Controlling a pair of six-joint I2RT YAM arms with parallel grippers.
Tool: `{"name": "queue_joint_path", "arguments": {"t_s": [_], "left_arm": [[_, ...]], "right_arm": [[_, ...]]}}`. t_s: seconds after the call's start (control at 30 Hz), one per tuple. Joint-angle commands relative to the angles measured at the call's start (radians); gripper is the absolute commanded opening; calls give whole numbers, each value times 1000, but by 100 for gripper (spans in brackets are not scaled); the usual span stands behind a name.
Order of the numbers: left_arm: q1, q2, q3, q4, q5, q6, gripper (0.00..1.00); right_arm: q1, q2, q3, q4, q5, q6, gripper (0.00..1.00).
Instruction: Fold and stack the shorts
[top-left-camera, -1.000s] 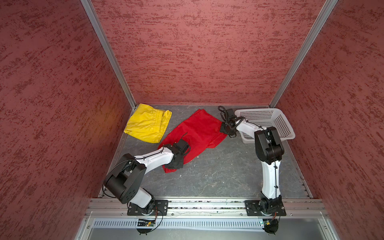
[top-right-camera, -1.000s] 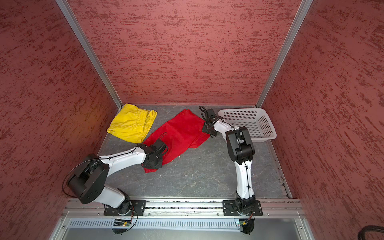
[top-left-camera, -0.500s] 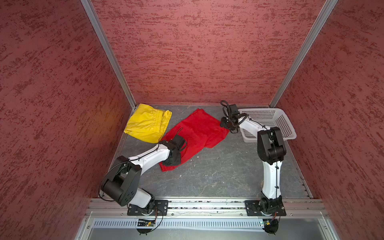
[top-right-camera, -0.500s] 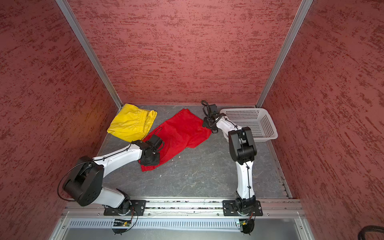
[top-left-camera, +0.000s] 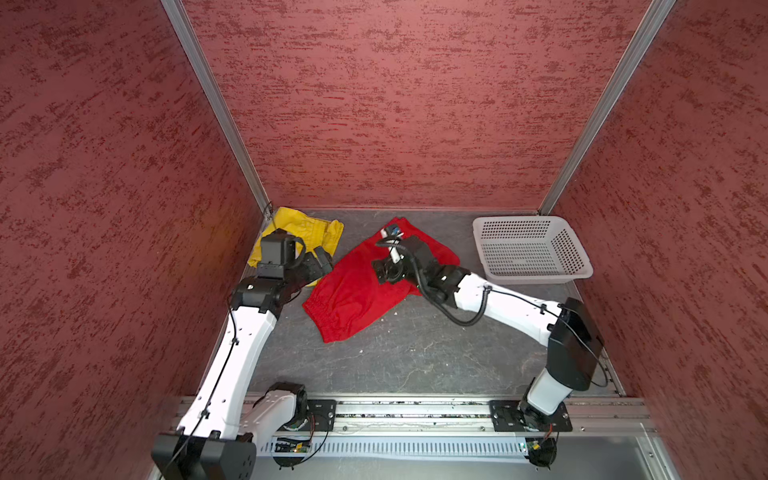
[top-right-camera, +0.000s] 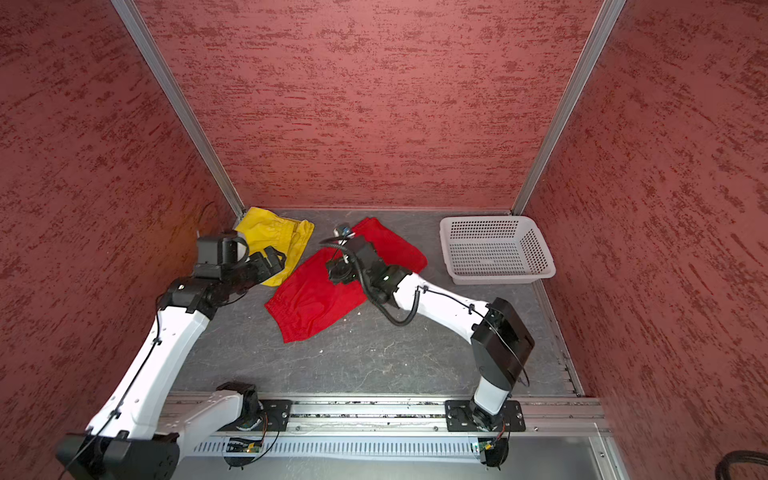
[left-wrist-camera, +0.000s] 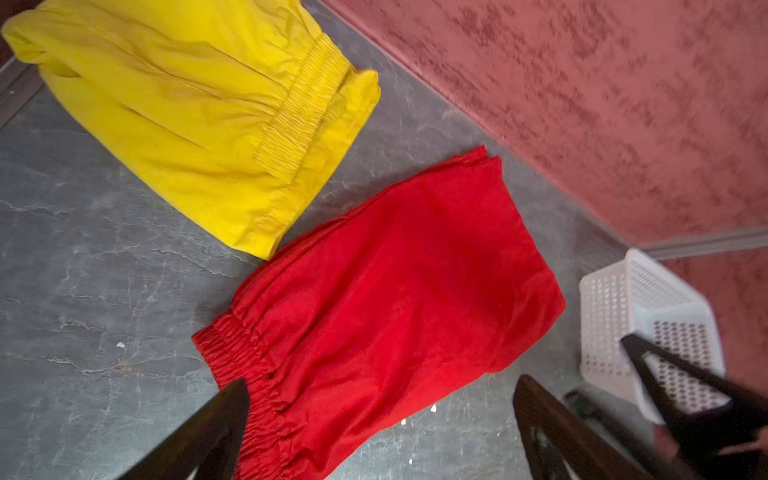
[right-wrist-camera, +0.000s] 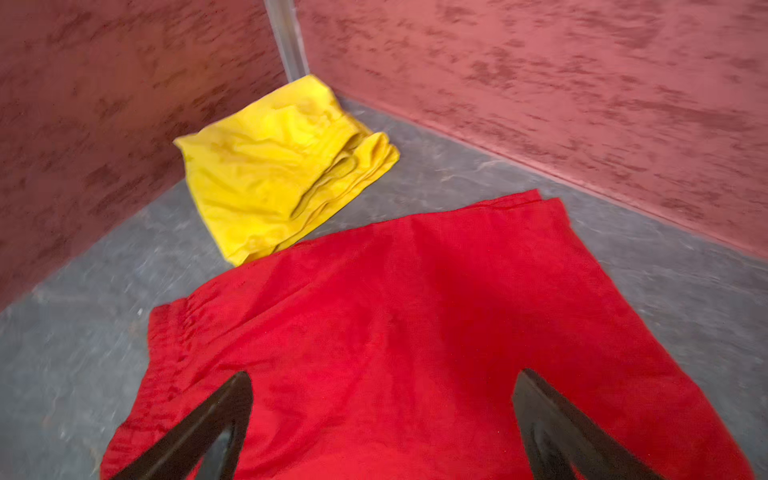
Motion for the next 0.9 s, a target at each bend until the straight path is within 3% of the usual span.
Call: {"name": "queue_joint_path", "arguments": {"t_s": [0.0,0.23,0.33,0.47,0.63,0.7,0.87], "left_arm": [[124,-47,-37,90,165,-52,100],[346,8,-25,44,309,-65,100],[421,20,-58,61,382,-73,100],[445,13,-100,73,390,-73,100],[451,27,-119,64,398,-60,100],[453,32,-122,68,404,-61,100],[450,42,-133,56,396,-36,98]], "right_arm": [[102,61,-13,89,109,-106,99],[266,339,200,-72,19,-236,97],[289,423,299,-157,-77,-203,98],[307,522,404,-235,-181,-177,94],[318,620,471,-262,-200,-165,90],[309,652,498,-273,-212,-144,83],[258,652,477,-236,-294,-35,44]]}}
